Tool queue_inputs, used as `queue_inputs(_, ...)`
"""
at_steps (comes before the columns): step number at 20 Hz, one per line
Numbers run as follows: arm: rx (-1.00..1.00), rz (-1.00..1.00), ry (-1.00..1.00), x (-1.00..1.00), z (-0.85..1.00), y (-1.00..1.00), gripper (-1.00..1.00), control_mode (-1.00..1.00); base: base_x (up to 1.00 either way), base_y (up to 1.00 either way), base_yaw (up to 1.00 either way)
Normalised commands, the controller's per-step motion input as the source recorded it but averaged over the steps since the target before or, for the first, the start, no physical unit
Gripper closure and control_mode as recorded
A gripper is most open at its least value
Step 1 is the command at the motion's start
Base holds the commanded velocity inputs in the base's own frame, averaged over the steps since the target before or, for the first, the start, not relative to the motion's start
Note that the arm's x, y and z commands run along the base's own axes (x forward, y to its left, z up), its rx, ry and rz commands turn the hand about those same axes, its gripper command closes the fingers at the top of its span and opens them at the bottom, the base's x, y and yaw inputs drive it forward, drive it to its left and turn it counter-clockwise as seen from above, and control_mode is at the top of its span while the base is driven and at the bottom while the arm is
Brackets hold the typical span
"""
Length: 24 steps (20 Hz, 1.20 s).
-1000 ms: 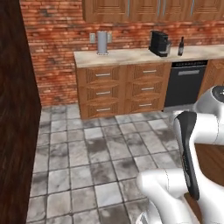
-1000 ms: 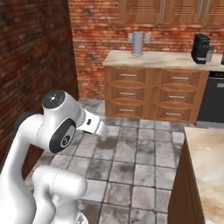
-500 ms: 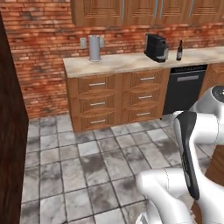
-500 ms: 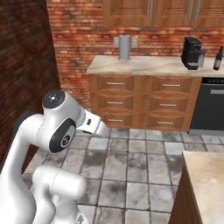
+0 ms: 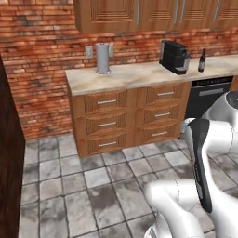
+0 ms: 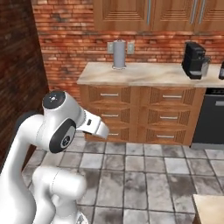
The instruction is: There is a wine glass and glass cup on the dining counter. Place the wine bottle next to the wine glass and the juice bottle next to the glass cup.
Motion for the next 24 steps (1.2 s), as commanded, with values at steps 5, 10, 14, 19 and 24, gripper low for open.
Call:
queue_inputs(5,0.00,0.00,0.00,0.00,0.00,0.00,-1.00,1.00,0.86,-0.26,0.00)
queue_inputs(10,0.00,0.00,0.00,0.00,0.00,0.00,-1.00,1.00,0.73,-0.41,0.06)
queue_inputs(14,0.00,0.00,0.00,0.00,0.00,0.00,-1.00,1.00,0.65,-0.44,0.10)
queue_inputs(19,0.00,0.00,0.00,0.00,0.00,0.00,-1.00,1.00,0.60,-0.46,0.12)
queue_inputs(24,0.00,0.00,0.00,0.00,0.00,0.00,-1.00,1.00,0.56,-0.48,0.13)
